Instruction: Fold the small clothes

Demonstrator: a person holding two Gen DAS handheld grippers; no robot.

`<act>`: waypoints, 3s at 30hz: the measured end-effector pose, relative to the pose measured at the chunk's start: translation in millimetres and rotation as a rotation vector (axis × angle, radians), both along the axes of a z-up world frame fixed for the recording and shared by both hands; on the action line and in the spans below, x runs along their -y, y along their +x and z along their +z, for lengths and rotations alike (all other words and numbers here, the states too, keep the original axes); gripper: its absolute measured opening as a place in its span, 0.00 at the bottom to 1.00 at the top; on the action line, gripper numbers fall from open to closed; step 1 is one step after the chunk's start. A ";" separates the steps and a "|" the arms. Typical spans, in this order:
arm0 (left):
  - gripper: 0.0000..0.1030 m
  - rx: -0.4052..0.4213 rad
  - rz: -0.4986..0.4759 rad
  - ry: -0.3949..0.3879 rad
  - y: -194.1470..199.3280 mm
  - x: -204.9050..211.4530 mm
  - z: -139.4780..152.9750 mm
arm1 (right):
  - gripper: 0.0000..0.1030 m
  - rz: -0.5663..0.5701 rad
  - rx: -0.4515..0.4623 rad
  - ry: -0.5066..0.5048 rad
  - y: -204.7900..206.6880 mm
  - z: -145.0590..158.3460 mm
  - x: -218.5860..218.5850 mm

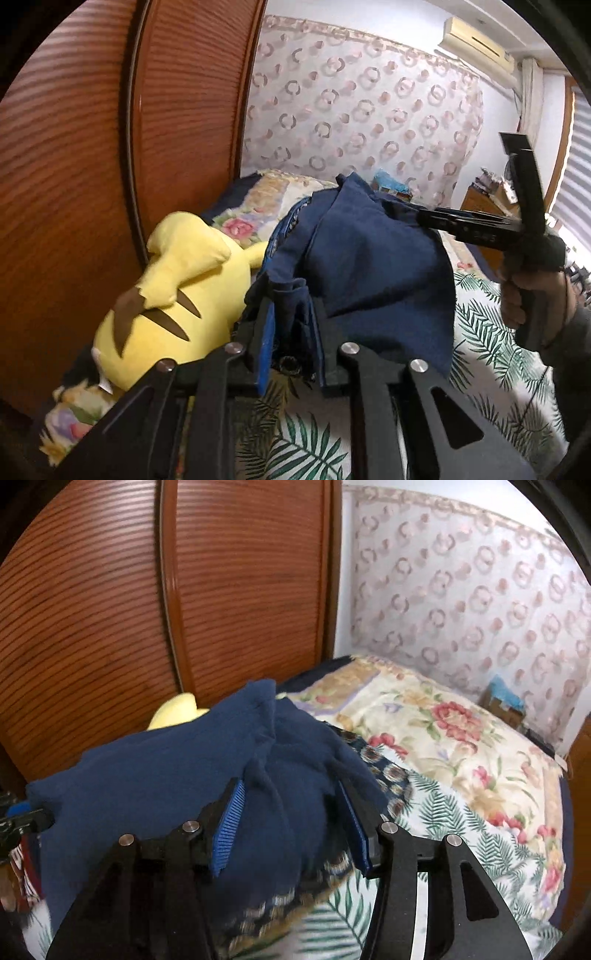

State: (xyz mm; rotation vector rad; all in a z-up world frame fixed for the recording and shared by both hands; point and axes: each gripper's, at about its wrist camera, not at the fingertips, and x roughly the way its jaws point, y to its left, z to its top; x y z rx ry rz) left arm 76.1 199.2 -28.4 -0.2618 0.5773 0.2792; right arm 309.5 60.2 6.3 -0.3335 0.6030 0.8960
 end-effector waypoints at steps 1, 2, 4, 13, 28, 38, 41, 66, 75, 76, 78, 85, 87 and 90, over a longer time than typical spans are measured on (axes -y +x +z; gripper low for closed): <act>0.18 0.001 0.003 0.024 -3.0 4.2 3.6 | 0.50 -0.007 -0.001 0.008 -4.0 2.0 5.7; 0.18 0.001 0.003 0.046 -5.9 8.7 6.9 | 0.50 -0.014 0.001 0.017 -8.7 4.5 12.1; 0.19 0.004 -0.010 0.070 -10.3 16.9 11.3 | 0.50 -0.018 0.005 0.027 -20.3 9.1 24.3; 0.21 0.004 -0.066 0.121 -22.5 55.5 23.7 | 0.67 -0.075 0.024 0.066 -76.0 22.9 77.0; 0.22 0.028 -0.233 0.122 -20.0 150.8 29.7 | 0.84 -0.310 0.082 0.142 -148.4 25.7 207.2; 0.23 0.067 -0.297 0.134 -15.6 201.6 54.1 | 0.84 -0.480 0.120 0.211 -188.6 34.4 291.0; 0.23 0.092 -0.305 0.148 -14.9 213.8 68.8 | 0.84 -0.517 0.147 0.225 -197.0 43.9 305.6; 0.23 0.158 -0.305 0.173 -23.5 228.0 99.4 | 0.84 -0.598 0.209 0.258 -212.9 64.7 337.5; 0.24 0.161 -0.299 0.179 -25.8 229.0 99.1 | 0.84 -0.606 0.208 0.257 -210.6 60.7 341.4; 0.24 0.162 -0.299 0.180 -26.0 228.4 99.2 | 0.84 -0.606 0.209 0.257 -210.7 60.5 341.6; 0.24 0.161 -0.297 0.179 -26.0 228.0 99.1 | 0.84 -0.606 0.209 0.257 -210.5 60.9 341.3; 0.24 0.160 -0.298 0.179 -26.1 227.5 98.8 | 0.84 -0.606 0.210 0.257 -210.4 59.1 341.6; 0.24 0.161 -0.298 0.180 -26.0 227.7 98.6 | 0.84 -0.606 0.209 0.257 -210.5 59.4 341.1; 0.24 0.160 -0.295 0.181 -26.8 227.7 98.8 | 0.84 -0.606 0.209 0.258 -210.5 59.4 341.0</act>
